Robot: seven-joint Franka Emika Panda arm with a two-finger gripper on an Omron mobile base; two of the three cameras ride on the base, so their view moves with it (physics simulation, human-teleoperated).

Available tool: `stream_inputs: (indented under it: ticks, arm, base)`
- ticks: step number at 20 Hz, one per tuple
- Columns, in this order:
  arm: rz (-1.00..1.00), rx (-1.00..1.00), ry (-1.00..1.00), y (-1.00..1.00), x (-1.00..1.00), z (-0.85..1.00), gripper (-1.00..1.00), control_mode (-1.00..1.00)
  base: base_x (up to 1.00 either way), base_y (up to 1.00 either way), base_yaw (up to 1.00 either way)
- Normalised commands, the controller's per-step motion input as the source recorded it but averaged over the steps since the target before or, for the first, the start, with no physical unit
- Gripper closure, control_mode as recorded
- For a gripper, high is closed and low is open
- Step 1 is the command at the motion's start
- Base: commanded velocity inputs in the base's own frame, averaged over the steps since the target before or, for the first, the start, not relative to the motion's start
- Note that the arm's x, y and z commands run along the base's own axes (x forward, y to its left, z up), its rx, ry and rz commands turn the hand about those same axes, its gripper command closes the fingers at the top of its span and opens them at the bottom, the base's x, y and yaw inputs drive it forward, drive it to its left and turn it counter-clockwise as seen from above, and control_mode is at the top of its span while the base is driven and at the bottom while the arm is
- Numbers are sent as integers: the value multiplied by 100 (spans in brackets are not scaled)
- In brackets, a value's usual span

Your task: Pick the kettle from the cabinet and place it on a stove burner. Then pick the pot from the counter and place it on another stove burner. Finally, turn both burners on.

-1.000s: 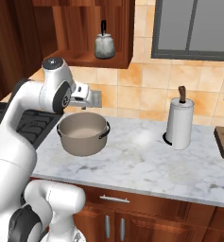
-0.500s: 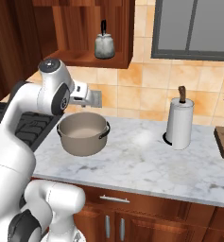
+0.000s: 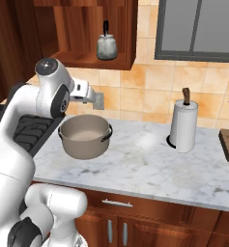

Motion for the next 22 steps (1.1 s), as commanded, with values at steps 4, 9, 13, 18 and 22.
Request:
stream_inputs:
  ticks: [4, 9, 13, 18, 22]
  arm:
    - [0, 0, -12, 0, 0, 22, -100, -100]
    - [0, 0, -13, 0, 0, 21, -100, -100]
    - [0, 0, -13, 0, 0, 22, -100, -100]
    - [0, 0, -13, 0, 0, 30, -100, -100]
    - [0, 0, -12, 0, 0, 33, -100, -100]
  base:
    - [0, 0, 0]
    - [0, 0, 0]
    - [0, 0, 0]
    - [0, 0, 0]
    - [0, 0, 0]
